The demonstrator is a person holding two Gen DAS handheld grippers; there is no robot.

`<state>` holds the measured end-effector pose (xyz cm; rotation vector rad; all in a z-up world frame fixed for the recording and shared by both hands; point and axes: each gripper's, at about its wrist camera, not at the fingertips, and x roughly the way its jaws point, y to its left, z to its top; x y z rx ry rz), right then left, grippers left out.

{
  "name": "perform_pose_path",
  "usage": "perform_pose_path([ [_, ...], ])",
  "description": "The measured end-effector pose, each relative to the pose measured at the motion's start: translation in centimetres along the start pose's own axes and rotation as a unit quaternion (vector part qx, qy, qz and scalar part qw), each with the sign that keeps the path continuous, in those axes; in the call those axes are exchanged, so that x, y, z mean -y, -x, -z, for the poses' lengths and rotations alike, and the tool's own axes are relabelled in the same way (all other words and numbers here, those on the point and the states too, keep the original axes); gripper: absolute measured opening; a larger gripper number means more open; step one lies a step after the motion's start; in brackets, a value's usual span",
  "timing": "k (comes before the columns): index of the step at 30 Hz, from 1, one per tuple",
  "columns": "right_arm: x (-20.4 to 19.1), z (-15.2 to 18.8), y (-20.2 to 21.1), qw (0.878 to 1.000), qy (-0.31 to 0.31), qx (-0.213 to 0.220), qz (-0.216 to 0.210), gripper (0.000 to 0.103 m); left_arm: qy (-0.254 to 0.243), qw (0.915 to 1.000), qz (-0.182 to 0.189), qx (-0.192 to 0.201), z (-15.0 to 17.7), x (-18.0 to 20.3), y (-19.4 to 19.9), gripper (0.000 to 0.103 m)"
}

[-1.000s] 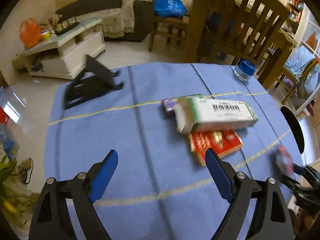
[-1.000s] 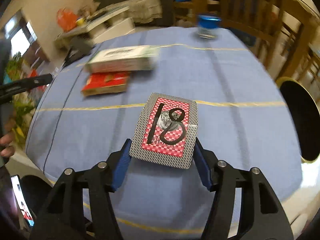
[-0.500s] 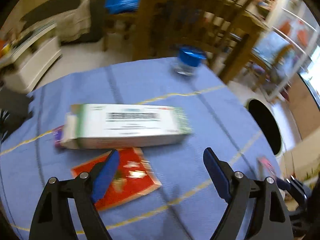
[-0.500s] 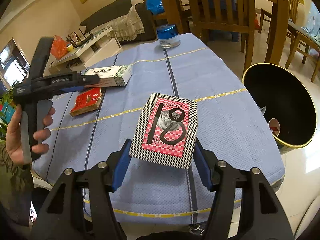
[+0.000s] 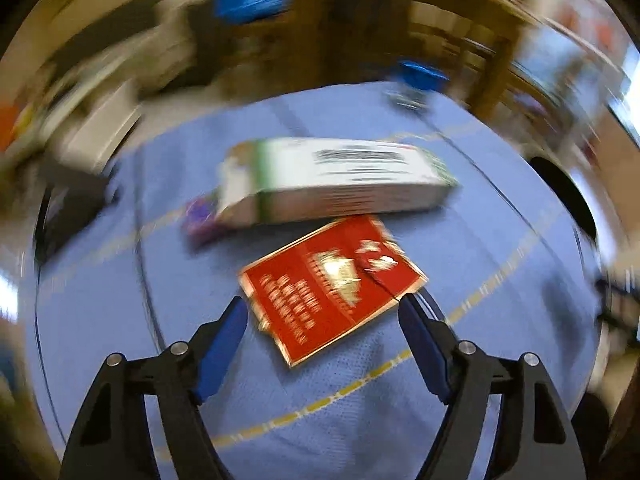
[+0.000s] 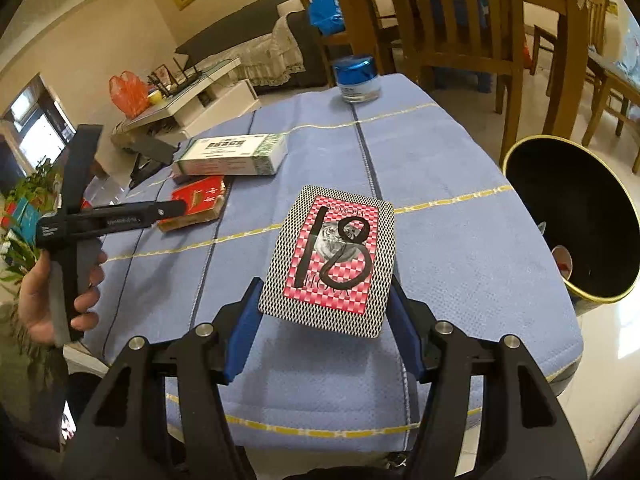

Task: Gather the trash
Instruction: 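Grasp the red cigarette pack with the left gripper while the right holds the card, then drop the pink card into the bin with the right gripper while the left carries the pack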

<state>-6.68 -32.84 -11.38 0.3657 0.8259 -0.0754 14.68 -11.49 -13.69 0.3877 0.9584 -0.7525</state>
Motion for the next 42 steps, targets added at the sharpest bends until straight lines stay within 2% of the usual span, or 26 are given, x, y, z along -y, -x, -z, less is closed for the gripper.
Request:
perform_pose_path([
  [2, 0.2, 0.0, 0.4, 1.0, 0.0, 0.001, 0.002, 0.059, -0.081, 0.9962, -0.002, 0.032, 0.2, 0.5, 0.8, 0.082],
  [4, 0.6, 0.1, 0.6, 1.0, -0.005, 0.0, 0.002, 0.059, -0.119, 0.9917, -0.013, 0.048, 0.2, 0.2, 0.9, 0.083],
  [6, 0.9, 0.3, 0.5, 1.0, -0.01, -0.002, 0.005, 0.059, -0.121, 0.9916, 0.037, 0.026, -0.6, -0.8, 0.3, 0.083],
  [10, 1.3, 0.3, -0.1, 1.0, -0.018, -0.009, 0.005, 0.059, -0.15, 0.986, 0.073, 0.014, -1.3, -0.8, -0.7, 0.083],
  [13, 1.2, 0.0, -0.4, 1.0, -0.016, -0.011, 0.005, 0.059, -0.156, 0.9792, 0.129, -0.007, -1.4, -0.8, -1.6, 0.083],
  [15, 1.0, -0.2, -0.5, 1.0, -0.012, -0.01, 0.006, 0.059, -0.165, 0.9767, 0.137, -0.006, -1.5, -0.7, -1.9, 0.084],
  [18, 0.9, -0.4, -0.7, 1.0, -0.011, -0.012, 0.004, 0.059, -0.182, 0.9751, 0.127, -0.008, -1.9, -0.7, -2.8, 0.089],
  [21, 1.0, -0.2, -1.0, 1.0, -0.012, -0.017, 0.003, 0.059, -0.206, 0.9733, 0.099, -0.02, -2.1, -0.4, -3.9, 0.09],
  [25, 1.1, -0.1, -1.1, 1.0, -0.014, -0.019, 0.002, 0.059, -0.22, 0.9678, 0.115, -0.041, -1.7, -0.1, -4.1, 0.09],
  [26, 1.2, -0.1, -1.1, 1.0, -0.015, -0.018, 0.001, 0.059, -0.226, 0.9666, 0.113, -0.044, -1.2, 0.2, -4.3, 0.092],
  [29, 1.3, -0.2, -1.1, 1.0, -0.018, -0.015, 0.0, 0.059, -0.202, 0.973, 0.109, -0.026, -0.6, 0.5, -4.1, 0.089],
  [30, 1.2, -0.2, -1.0, 1.0, -0.018, -0.015, -0.001, 0.059, -0.197, 0.9741, 0.11, -0.018, -0.3, 0.6, -3.8, 0.079],
  [31, 1.2, -0.2, -1.0, 1.0, -0.019, -0.014, -0.003, 0.059, -0.195, 0.9749, 0.107, -0.01, 0.0, 0.7, -3.4, 0.073],
  [32, 1.2, -0.2, -1.0, 1.0, -0.019, -0.014, -0.003, 0.059, -0.191, 0.9761, 0.103, -0.001, 0.4, 0.9, -2.9, 0.061],
  [37, 1.2, -0.2, -0.4, 1.0, -0.026, -0.003, -0.012, 0.059, -0.139, 0.9898, 0.034, -0.003, 2.1, 1.5, -1.4, 0.061],
  [40, 1.4, -0.2, 0.1, 0.999, -0.029, 0.002, -0.017, 0.059, -0.104, 0.9938, -0.022, -0.032, 2.4, 2.4, -0.8, 0.061],
  [41, 1.5, -0.2, 0.4, 0.999, -0.029, 0.005, -0.018, 0.059, -0.078, 0.9948, -0.04, -0.052, 2.4, 2.4, -0.7, 0.061],
  [42, 1.5, -0.1, 0.5, 0.999, -0.029, 0.007, -0.018, 0.059, -0.046, 0.9954, -0.042, -0.073, 2.3, 2.2, -0.6, 0.06],
])
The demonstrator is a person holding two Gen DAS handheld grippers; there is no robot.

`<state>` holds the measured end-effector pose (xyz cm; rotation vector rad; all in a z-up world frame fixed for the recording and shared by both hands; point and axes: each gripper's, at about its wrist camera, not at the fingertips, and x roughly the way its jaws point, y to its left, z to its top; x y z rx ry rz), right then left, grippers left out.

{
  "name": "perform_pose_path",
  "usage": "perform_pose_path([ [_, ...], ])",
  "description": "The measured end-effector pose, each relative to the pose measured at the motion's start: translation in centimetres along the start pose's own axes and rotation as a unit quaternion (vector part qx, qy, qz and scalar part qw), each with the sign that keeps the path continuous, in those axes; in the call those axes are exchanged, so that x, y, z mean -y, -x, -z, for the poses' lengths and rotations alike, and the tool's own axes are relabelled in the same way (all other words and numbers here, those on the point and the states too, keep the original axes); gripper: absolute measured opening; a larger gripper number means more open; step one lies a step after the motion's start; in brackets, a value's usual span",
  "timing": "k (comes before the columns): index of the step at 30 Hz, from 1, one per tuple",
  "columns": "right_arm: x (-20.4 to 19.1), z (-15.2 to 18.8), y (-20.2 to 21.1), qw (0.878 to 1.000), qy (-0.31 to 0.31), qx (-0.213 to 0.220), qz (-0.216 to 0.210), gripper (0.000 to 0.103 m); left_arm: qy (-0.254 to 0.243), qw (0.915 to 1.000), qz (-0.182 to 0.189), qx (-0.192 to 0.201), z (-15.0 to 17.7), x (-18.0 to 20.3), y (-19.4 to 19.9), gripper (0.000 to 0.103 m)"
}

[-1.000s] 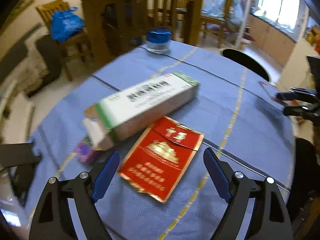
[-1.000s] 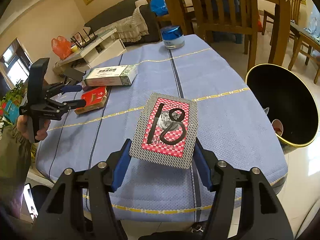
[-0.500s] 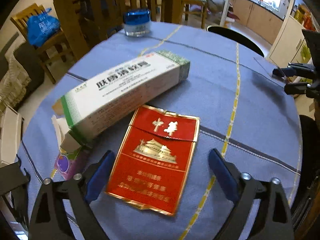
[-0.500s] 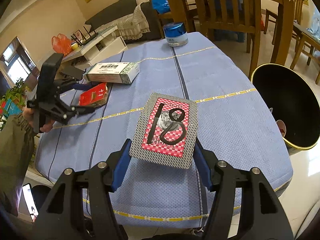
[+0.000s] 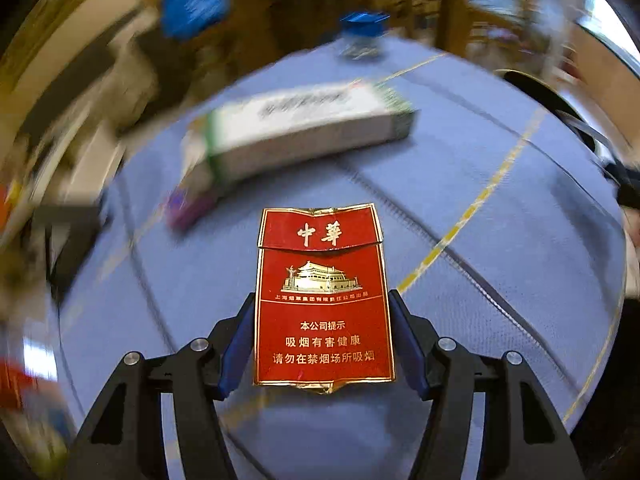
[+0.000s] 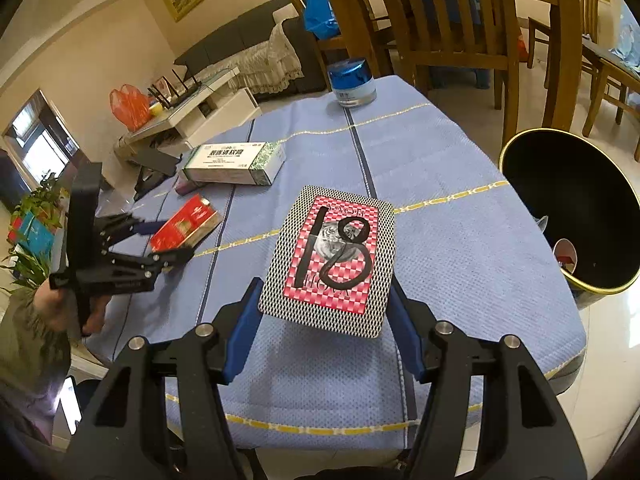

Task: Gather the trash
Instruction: 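Drop the pink card into the bin with the right gripper while the left carries the pack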

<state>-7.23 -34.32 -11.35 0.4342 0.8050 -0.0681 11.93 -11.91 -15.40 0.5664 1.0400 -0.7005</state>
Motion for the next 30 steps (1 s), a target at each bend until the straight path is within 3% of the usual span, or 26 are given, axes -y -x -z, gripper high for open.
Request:
perform_pose_path([
  [2, 0.1, 0.1, 0.4, 1.0, 0.0, 0.003, 0.0, 0.059, 0.066, 0.9966, 0.044, -0.02, 0.1, -0.5, 0.9, 0.06],
  [4, 0.4, 0.2, 0.9, 1.0, 0.0, 0.007, 0.003, 0.059, 0.098, 0.9927, 0.07, -0.004, -0.1, -0.3, 2.3, 0.06],
  [8, 1.7, 0.5, 1.5, 1.0, -0.006, 0.009, 0.018, 0.059, 0.104, 0.9897, 0.084, 0.052, -1.3, 2.3, 5.4, 0.06],
  [11, 4.2, 0.5, 1.7, 0.999, -0.026, 0.007, 0.032, 0.059, 0.107, 0.9867, 0.103, 0.065, -2.6, 4.5, 6.2, 0.06],
  [22, 13.1, -1.0, 4.3, 0.992, -0.072, 0.019, 0.097, 0.059, 0.046, 0.9902, 0.079, 0.106, -6.5, 14.1, 5.9, 0.061],
  [30, 17.3, -4.6, 5.7, 0.985, -0.079, 0.053, 0.145, 0.06, 0.009, 0.9901, 0.083, 0.113, -8.1, 18.8, 5.3, 0.061],
])
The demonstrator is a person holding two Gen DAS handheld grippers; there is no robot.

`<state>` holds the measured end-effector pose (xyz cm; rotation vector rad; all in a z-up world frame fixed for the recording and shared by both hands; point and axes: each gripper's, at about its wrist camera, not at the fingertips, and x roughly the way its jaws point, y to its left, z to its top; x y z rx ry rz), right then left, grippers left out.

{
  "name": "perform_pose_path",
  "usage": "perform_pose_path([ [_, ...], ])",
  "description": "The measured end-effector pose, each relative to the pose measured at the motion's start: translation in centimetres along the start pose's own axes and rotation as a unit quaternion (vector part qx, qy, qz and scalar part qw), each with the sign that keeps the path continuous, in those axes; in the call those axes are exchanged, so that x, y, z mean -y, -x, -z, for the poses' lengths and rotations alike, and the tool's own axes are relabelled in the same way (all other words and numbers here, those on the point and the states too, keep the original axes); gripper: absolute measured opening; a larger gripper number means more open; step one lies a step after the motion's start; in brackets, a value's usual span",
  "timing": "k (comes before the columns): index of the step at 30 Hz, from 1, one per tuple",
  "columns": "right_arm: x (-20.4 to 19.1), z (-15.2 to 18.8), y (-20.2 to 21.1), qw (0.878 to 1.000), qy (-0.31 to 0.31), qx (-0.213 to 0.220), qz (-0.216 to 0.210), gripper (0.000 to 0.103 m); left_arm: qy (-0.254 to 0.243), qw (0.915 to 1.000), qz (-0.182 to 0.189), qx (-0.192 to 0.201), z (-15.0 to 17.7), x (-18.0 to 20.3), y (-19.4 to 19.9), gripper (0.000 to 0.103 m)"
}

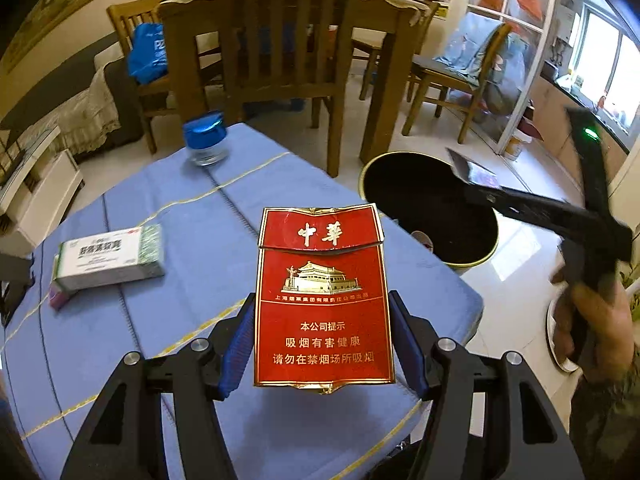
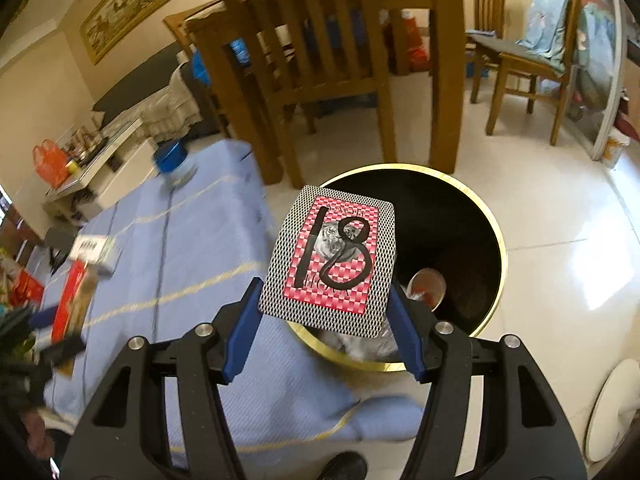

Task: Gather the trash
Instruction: 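Drop the pink card into the bin with the right gripper while the left carries the pack, then drop the red cigarette pack into the bin with the left gripper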

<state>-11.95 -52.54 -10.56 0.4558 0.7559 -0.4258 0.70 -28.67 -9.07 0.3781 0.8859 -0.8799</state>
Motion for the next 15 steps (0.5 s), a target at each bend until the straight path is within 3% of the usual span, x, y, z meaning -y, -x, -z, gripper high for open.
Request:
perform_pose_path([
  [1, 0.5, -0.5, -0.6, 1.0, -0.004, -0.004, 0.004, 0.061, -0.002, 1.0, 0.0, 0.0, -0.1, 0.3, -0.1, 0.061],
  [3, 1.5, -1.2, -2.6, 0.999, -0.01, -0.026, 0.019, 0.088, -0.006, 1.0, 0.002, -0.001, -0.3, 1.0, -0.5, 0.061],
  [4, 2.0, -1.4, -3.6, 0.999, -0.014, -0.037, 0.021, 0.09, -0.007, 1.0, 0.001, -0.001, -0.4, 1.2, -0.6, 0.061],
  [15, 7.7, 1.3, -2.0, 0.996, -0.089, 0.004, 0.024, 0.092, -0.034, 0.9994, 0.003, -0.005, -2.3, 4.2, -3.7, 0.061],
])
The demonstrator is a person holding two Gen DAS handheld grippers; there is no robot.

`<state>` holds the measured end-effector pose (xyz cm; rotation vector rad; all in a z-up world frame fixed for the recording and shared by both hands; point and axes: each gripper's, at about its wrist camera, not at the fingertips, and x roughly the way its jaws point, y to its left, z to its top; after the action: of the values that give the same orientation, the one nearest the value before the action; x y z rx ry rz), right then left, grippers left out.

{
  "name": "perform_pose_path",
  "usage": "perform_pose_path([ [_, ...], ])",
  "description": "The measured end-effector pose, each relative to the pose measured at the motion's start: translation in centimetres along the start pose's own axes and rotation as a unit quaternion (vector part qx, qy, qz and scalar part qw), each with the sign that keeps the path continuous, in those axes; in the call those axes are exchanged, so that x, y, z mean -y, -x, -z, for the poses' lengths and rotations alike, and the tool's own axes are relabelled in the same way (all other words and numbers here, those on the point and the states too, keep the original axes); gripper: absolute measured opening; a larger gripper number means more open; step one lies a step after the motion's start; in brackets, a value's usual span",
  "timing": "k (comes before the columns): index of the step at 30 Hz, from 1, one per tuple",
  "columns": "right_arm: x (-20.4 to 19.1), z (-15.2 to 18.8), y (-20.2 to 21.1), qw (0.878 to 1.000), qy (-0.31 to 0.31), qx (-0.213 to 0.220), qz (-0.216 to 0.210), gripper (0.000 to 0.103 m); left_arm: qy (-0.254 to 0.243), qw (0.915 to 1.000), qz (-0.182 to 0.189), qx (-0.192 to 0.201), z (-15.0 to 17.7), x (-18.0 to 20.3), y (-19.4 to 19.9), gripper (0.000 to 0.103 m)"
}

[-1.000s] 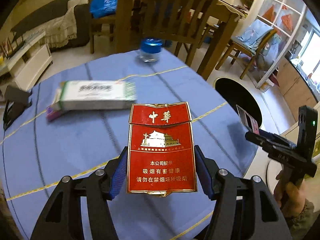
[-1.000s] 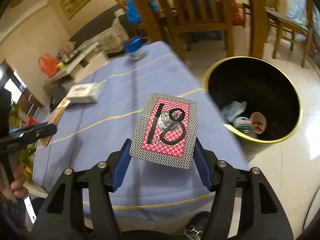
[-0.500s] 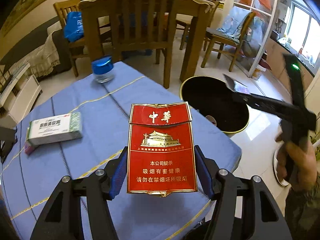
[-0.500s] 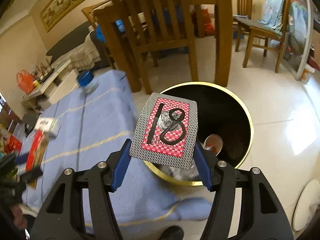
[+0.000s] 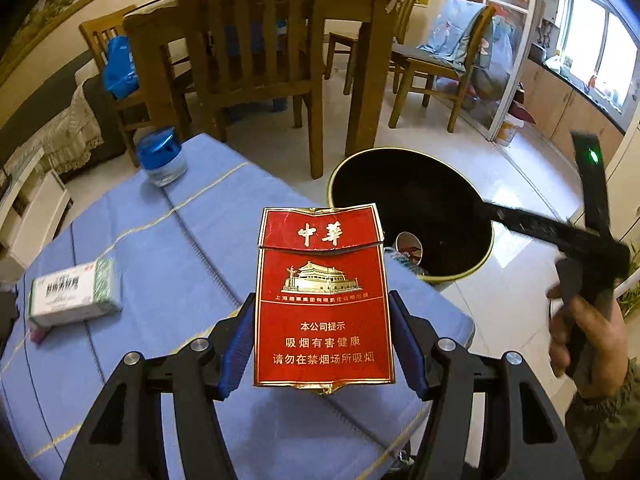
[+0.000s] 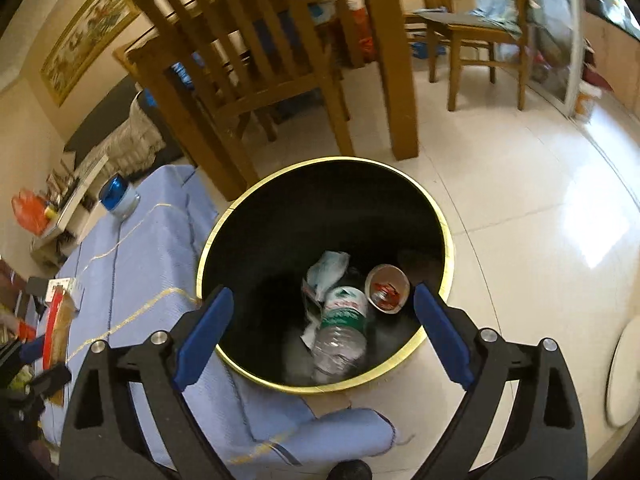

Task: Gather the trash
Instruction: 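Drop the red cigarette pack into the bin with the left gripper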

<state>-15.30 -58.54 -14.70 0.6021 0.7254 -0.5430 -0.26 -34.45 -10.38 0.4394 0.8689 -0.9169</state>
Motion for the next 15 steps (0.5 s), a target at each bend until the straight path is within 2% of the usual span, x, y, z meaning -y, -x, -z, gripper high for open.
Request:
perform_pose_path([
  [5, 4.1, 1.9, 0.8, 0.999, -0.043, -0.007, 0.015, 0.092, -0.007, 0.9998, 0.017, 0.008, -4.2, 2.1, -2.6, 0.061],
  [7, 5.9, 2.7, 0.9, 0.998, -0.064, -0.011, 0.016, 0.092, -0.007, 0.9988, 0.048, 0.008, -6.2, 3.0, -3.6, 0.062],
  [8, 6.7, 3.0, 0.9, 0.997, -0.075, -0.013, 0.019, 0.092, -0.01, 0.9967, 0.08, -0.007, -7.5, 3.7, -4.4, 0.071],
  [9, 7.4, 3.3, 1.0, 0.996, -0.08, -0.014, 0.021, 0.092, -0.011, 0.996, 0.087, -0.015, -8.0, 4.1, -4.8, 0.078],
  [12, 8.5, 4.1, 1.2, 0.995, -0.092, -0.017, 0.026, 0.092, -0.018, 0.9974, 0.07, -0.004, -8.3, 4.7, -4.7, 0.078],
  [15, 8.8, 4.5, 1.4, 0.995, -0.09, -0.018, 0.031, 0.092, -0.037, 0.9987, 0.036, 0.006, -6.7, 4.4, -3.9, 0.078],
])
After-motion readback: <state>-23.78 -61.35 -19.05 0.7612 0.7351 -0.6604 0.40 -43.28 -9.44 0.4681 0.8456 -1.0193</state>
